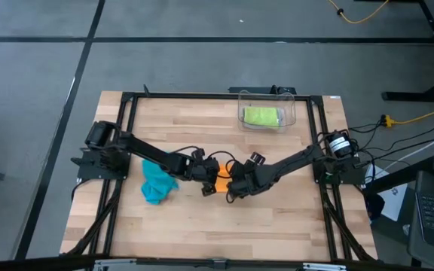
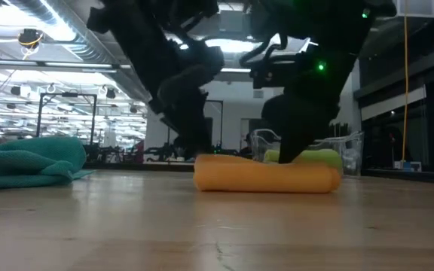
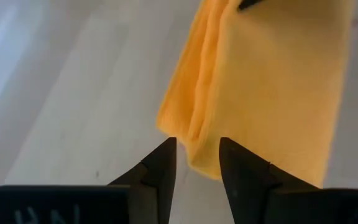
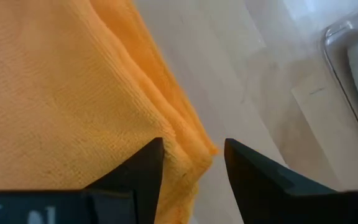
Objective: Fold microfiber towels
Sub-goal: Fold the orange microfiber
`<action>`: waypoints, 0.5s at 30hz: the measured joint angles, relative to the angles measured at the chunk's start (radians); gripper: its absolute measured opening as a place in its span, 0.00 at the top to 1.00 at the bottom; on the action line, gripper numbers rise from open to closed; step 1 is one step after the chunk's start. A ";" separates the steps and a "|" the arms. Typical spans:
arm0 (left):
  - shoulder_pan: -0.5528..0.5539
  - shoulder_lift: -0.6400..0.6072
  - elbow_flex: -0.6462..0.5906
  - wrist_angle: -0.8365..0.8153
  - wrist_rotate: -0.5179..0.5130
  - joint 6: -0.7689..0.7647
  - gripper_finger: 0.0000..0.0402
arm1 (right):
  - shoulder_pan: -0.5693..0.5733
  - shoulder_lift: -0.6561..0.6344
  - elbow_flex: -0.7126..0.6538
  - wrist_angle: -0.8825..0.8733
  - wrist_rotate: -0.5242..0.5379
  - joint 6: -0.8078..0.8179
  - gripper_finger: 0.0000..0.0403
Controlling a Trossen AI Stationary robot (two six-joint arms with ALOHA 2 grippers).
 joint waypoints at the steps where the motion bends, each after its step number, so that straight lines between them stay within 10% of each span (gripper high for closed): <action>1: 0.000 -0.008 0.000 0.003 -0.007 0.011 0.72 | 0.003 0.000 0.006 -0.004 0.003 0.000 0.57; 15: 0.061 -0.011 0.000 0.018 0.018 0.077 0.72 | 0.014 0.000 0.013 -0.080 0.010 0.053 0.57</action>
